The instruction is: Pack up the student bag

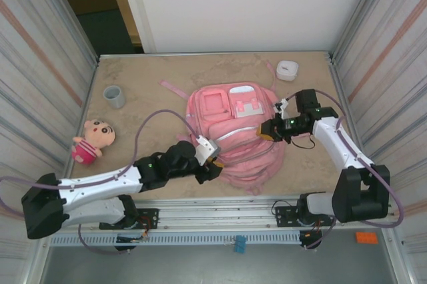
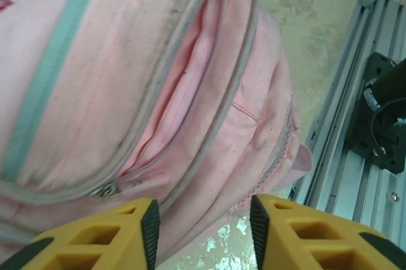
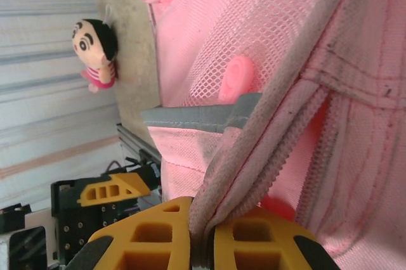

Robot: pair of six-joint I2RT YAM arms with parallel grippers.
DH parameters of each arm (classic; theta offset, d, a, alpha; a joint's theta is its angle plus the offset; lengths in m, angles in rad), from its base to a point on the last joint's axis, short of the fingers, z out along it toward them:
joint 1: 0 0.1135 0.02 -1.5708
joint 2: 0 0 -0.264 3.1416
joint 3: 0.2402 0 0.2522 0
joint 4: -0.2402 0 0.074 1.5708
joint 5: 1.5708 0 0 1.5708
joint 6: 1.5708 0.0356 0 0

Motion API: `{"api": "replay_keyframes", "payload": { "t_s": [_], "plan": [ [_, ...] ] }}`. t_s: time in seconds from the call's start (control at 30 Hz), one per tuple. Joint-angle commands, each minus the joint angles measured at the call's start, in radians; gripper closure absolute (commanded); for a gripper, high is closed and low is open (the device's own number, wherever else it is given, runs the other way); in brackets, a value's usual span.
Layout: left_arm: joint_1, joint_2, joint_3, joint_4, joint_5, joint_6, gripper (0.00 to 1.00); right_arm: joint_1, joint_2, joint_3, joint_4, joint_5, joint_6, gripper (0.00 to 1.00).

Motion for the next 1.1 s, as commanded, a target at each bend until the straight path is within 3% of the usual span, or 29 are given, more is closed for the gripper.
{"api": "replay_keyframes", "payload": {
  "t_s": [0.0,0.1,0.2,0.33,0.5,0.7,0.93,1.07],
  "plan": [
    [-0.001,-0.076,-0.003,-0.117,-0.101,0.166,0.50,-0.030,0.033,0.090,-0.138,-0.048,-0.162,1.00],
    [0.012,-0.111,0.002,-0.163,-0.147,0.420,0.40,-0.044,0.066,0.128,-0.169,-0.041,-0.195,1.00],
    [0.138,-0.107,0.011,-0.172,-0.033,0.646,0.29,-0.045,0.091,0.145,-0.168,-0.052,-0.202,1.00],
    [0.292,-0.052,0.047,-0.124,0.120,0.864,0.25,-0.048,0.113,0.153,-0.168,-0.064,-0.207,1.00],
    [0.321,0.127,0.171,-0.198,0.202,1.100,0.21,-0.048,0.126,0.155,-0.163,-0.057,-0.206,1.00],
    [0.315,0.307,0.268,-0.169,0.281,1.191,0.21,-0.050,0.137,0.160,-0.161,-0.060,-0.205,1.00],
    [0.306,0.431,0.319,-0.193,0.269,1.281,0.25,-0.060,0.147,0.172,-0.161,-0.075,-0.205,1.00],
    [0.296,0.472,0.322,-0.141,0.261,1.283,0.39,-0.065,0.154,0.176,-0.159,-0.086,-0.205,1.00]
  ]
}}
